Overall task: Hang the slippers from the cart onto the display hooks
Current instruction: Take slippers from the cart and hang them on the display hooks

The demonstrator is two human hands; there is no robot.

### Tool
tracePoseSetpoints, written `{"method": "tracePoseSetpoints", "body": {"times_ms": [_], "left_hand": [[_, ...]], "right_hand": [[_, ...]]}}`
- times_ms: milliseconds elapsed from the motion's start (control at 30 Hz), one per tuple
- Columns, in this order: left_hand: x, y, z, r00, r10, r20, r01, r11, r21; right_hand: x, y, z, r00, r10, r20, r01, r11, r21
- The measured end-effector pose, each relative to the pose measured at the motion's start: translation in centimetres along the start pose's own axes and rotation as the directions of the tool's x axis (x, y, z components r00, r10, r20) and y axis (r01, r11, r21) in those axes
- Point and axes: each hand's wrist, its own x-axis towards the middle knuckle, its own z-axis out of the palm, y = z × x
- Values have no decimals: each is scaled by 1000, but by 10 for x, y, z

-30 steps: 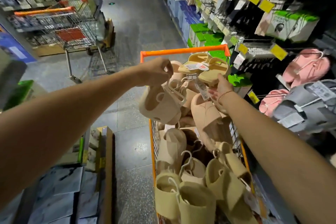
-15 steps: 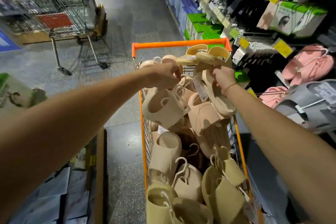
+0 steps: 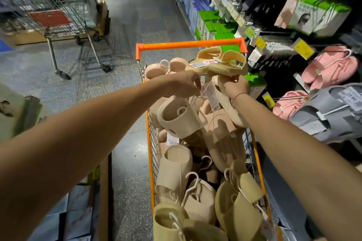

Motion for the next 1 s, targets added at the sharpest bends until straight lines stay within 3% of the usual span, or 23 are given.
{"method": "tracePoseSetpoints", "body": {"times_ms": [200,300,467,633,833,1000], "left_hand": [[-11,3,-3,999,-37,16,37,998,46],[-25,11,-9,999,-37,26,35,995,90],[-54,27,-23,992,-45,117,35,996,84],[-97,53,-31,992,-31,124,8,983,183],[-143,88,-33,991,27,132,-45,990,134],[-184,128,-30,994,100,40,-102,994,47]], "right_hand": [[-30,-20,-22,1000,-19,-14,18,998,-54],[-56,-27,-38,1000,19,10,-20,998,59],[-117,-18,-55,979,34,201,-68,984,164],[-173,-6,-71,974,54,219,-134,922,364],[-211,-34,-114,1000,13,13,-18,810,586],[-246,-71,-168,969,-196,-151,246,696,674]]}}
